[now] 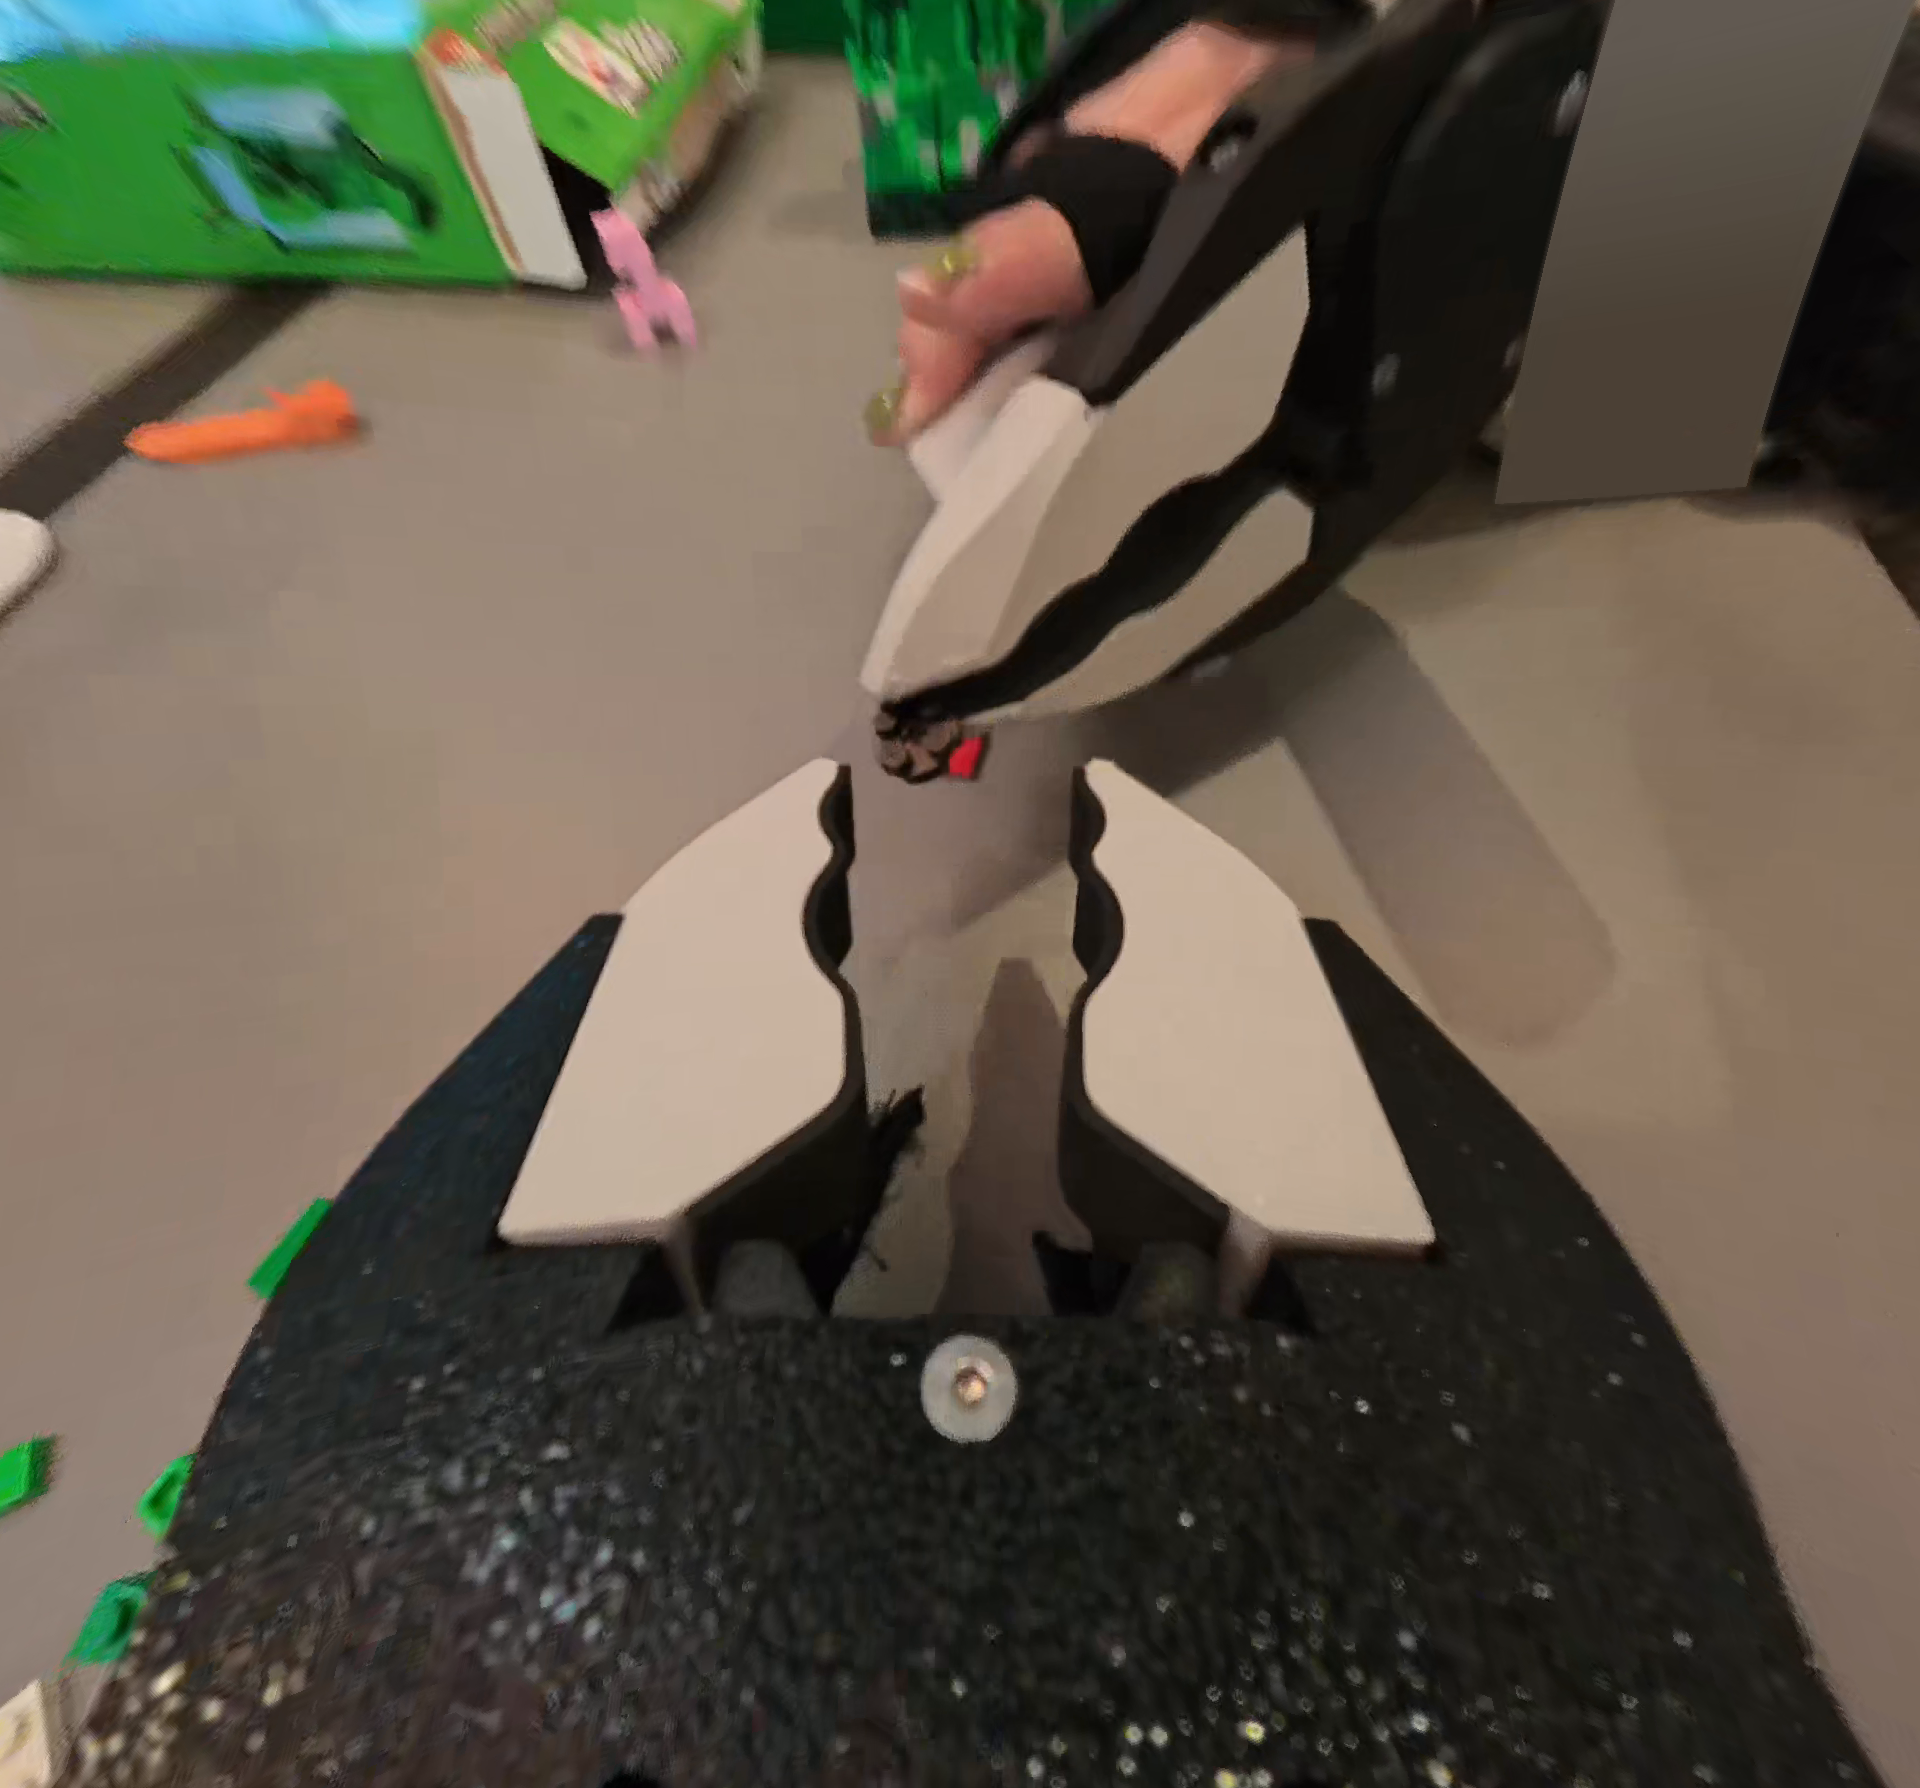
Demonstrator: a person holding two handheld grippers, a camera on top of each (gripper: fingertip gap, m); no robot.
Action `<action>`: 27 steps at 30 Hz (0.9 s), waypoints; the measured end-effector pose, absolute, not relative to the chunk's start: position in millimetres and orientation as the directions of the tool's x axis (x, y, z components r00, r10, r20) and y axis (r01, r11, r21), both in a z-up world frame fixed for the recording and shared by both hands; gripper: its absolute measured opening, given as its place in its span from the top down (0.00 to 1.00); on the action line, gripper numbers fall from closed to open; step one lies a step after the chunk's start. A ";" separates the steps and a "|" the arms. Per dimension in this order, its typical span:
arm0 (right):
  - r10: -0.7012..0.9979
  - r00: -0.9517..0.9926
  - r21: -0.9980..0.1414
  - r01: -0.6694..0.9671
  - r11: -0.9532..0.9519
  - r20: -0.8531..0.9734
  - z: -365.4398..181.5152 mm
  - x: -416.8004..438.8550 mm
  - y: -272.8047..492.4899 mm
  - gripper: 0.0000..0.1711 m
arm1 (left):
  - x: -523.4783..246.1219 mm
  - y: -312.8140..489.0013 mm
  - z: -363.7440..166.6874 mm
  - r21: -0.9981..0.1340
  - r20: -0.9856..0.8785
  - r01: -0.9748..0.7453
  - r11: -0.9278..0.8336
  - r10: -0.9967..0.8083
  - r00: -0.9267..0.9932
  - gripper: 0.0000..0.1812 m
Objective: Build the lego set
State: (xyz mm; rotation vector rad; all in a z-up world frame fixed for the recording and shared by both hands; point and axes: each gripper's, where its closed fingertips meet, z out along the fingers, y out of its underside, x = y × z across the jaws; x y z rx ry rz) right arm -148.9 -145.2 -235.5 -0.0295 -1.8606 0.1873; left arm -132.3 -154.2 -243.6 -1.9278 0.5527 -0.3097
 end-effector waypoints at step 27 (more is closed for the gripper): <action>0.220 -0.172 -0.262 -0.283 0.923 0.960 -202.6 -133.6 -170.6 0.98 | -121.2 -168.9 -206.9 -0.989 0.011 -0.078 -0.124 -0.595 0.804 0.89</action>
